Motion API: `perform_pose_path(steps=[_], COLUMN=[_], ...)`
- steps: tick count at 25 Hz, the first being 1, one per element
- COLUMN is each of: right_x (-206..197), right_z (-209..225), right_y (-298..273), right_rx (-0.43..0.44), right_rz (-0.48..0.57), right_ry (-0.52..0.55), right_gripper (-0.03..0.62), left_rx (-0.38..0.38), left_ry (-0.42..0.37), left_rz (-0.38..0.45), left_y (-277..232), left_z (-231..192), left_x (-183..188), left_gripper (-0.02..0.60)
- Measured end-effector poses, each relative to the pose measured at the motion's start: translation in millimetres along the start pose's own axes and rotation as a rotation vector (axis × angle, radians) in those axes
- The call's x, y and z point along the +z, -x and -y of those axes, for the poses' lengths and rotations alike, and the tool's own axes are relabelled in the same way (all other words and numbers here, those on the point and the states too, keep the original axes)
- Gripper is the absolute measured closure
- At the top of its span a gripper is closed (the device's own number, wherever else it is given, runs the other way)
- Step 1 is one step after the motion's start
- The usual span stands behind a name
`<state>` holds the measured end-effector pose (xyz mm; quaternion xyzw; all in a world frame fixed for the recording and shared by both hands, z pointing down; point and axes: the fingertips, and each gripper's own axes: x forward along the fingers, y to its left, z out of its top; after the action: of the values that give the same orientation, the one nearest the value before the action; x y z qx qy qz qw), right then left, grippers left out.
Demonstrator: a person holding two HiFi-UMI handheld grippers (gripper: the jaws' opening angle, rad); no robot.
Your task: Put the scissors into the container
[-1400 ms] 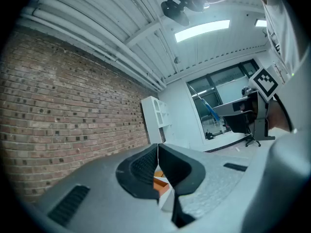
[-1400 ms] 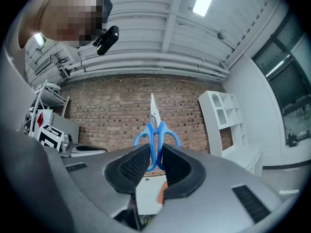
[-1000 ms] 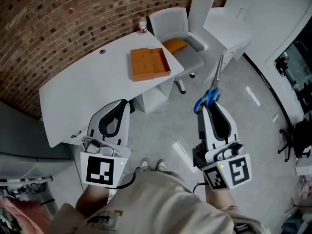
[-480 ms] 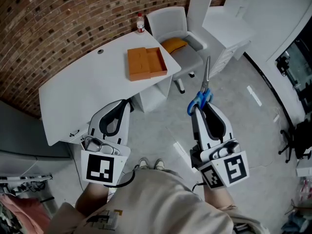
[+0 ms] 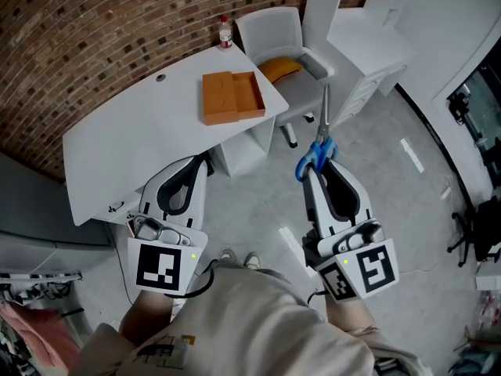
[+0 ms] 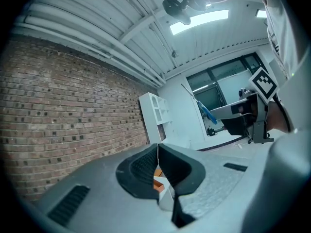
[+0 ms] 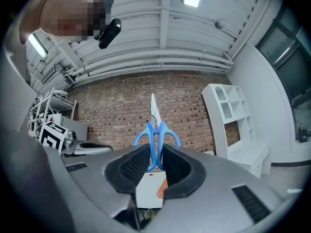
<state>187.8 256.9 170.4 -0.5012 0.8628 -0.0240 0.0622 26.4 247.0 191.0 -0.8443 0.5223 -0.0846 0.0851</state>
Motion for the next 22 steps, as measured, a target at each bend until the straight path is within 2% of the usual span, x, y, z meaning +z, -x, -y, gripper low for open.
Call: perform_pose_path(steps=[14, 22], right_x=[-2, -10], right_z=[11, 13], right_y=[3, -18], right_rx=[0.027, 0.057], right_rz=[0.007, 0.004], right_ry=[0.009, 0.026], right_gripper=[0.514, 0.514], left_rx=[0.042, 0.057], left_ry=[-0.015, -0.024], left_rz=[-0.001, 0.011], left_y=[-4, -17], left_z=[5, -6], left_x=[-1, -8], left_gripper=[0.571, 0.571])
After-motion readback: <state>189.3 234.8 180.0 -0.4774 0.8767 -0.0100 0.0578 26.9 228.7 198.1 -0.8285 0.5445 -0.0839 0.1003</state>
